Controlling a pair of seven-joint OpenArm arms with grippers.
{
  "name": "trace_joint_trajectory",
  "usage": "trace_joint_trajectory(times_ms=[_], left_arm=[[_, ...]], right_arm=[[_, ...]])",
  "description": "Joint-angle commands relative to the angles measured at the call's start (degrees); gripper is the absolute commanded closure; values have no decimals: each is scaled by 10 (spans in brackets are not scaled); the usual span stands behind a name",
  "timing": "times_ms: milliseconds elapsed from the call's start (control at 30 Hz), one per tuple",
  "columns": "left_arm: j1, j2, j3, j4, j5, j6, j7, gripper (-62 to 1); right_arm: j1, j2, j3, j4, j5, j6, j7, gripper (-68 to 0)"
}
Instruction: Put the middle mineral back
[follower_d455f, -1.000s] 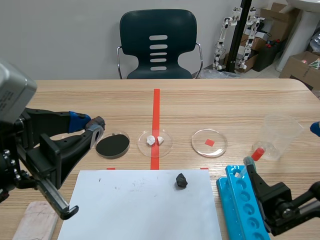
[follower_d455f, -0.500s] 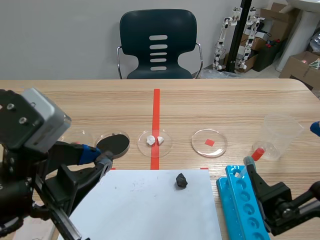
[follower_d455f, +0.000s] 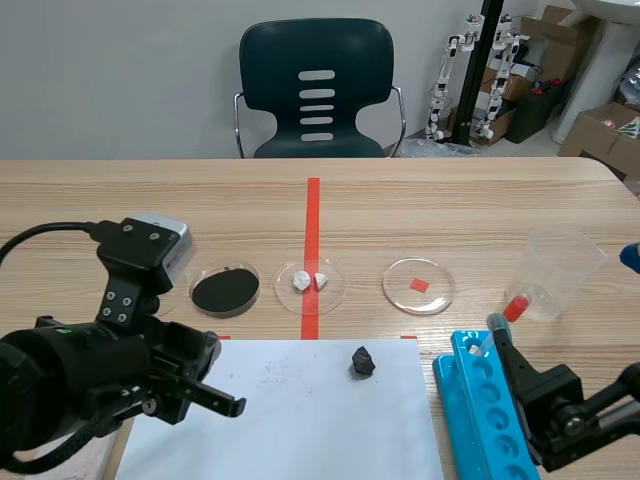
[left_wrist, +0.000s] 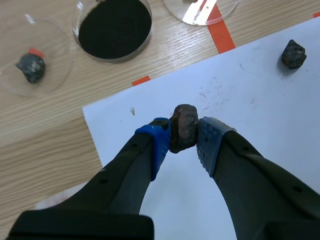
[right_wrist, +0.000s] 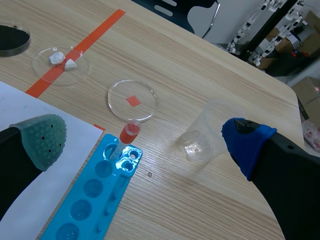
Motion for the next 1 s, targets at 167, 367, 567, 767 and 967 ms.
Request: trace_joint_trajectory(times_ms=[167,367,567,767,967], left_arm=[[-69,24,67,-64,-2,57,43,-120],[-139,54,127,-130,-2,108,90,-120],[-198,83,154,-179,2,129,126,-120],[-250,110,160,-242,2,139,166,-120],[-291,134,162,-300,2,140,179,-120]], right_arm=[[5,0,2,10,4,-3,11,-679],[5,0,2,10,4,-3,11,-679],[5,0,2,10,4,-3,11,-679],[5,0,2,10,4,-3,11,-679],[5,0,2,10,4,-4,10,-679]])
